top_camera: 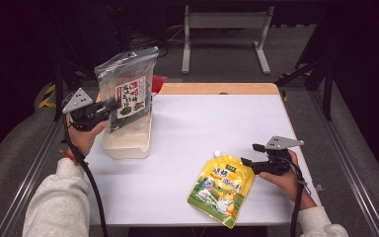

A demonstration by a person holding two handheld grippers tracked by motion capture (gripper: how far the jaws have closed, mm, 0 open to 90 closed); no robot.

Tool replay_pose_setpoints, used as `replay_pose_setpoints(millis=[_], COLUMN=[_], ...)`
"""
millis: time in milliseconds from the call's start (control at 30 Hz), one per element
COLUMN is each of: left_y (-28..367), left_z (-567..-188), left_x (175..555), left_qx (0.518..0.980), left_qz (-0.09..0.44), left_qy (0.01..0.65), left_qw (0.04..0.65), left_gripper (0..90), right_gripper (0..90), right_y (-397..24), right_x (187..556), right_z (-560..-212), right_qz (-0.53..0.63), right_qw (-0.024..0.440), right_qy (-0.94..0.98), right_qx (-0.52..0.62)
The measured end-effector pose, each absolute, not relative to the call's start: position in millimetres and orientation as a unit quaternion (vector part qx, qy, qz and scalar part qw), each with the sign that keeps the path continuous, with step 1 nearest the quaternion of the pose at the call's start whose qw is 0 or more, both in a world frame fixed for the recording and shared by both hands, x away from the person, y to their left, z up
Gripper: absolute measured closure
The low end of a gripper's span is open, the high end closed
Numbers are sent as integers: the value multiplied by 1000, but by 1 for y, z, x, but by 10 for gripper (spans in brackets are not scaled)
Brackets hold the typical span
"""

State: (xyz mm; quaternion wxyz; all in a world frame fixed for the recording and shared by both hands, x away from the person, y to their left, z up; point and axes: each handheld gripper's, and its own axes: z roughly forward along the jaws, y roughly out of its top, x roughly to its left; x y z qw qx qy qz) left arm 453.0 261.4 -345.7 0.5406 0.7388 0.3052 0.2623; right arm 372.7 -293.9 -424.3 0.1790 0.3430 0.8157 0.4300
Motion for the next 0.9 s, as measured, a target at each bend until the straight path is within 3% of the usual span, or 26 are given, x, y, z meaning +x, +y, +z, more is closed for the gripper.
replay_pose_setpoints(millis=[300,400,667,900], left_y=[269,266,260,266], left_z=[-352,-360,-373,-383], left_x=[450,452,454,446], left_qx=[748,772,757,765], left_qz=[247,248,247,258], left_qy=[303,304,304,313], left_qw=[536,499,523,500], left_gripper=[783,784,778,679], right_gripper=[264,262,259,258], right_y=[-288,-287,-284,-282], right_x=[372,372,372,371], right_z=[-426,-426,-428,-430], right_qz=[426,426,424,420], right_qw=[172,171,167,162], right_qy=[822,823,826,831], right_qx=[336,334,332,327])
